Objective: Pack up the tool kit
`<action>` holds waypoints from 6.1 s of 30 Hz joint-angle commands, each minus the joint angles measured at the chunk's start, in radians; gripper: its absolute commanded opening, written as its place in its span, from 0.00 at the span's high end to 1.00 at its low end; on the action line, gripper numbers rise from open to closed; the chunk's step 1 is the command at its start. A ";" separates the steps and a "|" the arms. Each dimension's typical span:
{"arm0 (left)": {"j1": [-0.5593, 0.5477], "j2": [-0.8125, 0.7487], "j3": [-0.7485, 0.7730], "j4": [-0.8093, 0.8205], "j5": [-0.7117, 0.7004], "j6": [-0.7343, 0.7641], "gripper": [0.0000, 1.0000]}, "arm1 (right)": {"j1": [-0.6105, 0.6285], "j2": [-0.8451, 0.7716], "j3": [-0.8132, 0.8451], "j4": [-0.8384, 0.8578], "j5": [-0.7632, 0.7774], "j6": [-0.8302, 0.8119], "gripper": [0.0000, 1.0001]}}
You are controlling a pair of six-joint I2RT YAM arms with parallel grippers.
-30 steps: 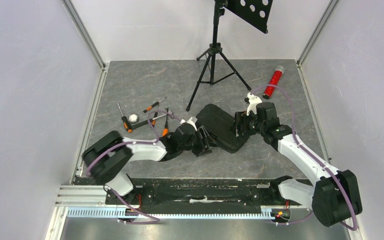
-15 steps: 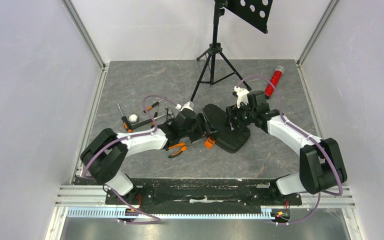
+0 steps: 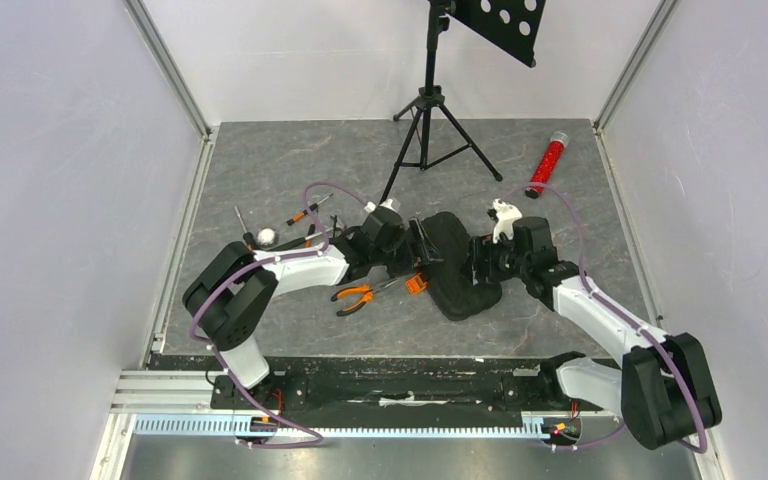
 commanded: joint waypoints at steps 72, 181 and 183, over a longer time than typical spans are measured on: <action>0.017 -0.009 -0.034 0.129 0.091 -0.106 0.10 | -0.446 0.228 -0.368 0.558 -0.524 0.368 0.71; 0.066 -0.011 0.011 0.103 0.194 -0.043 0.11 | -0.402 0.387 -0.106 0.272 -0.502 0.159 0.83; 0.069 -0.003 0.019 0.103 0.191 -0.044 0.11 | -0.405 0.392 -0.111 0.280 -0.502 0.161 0.83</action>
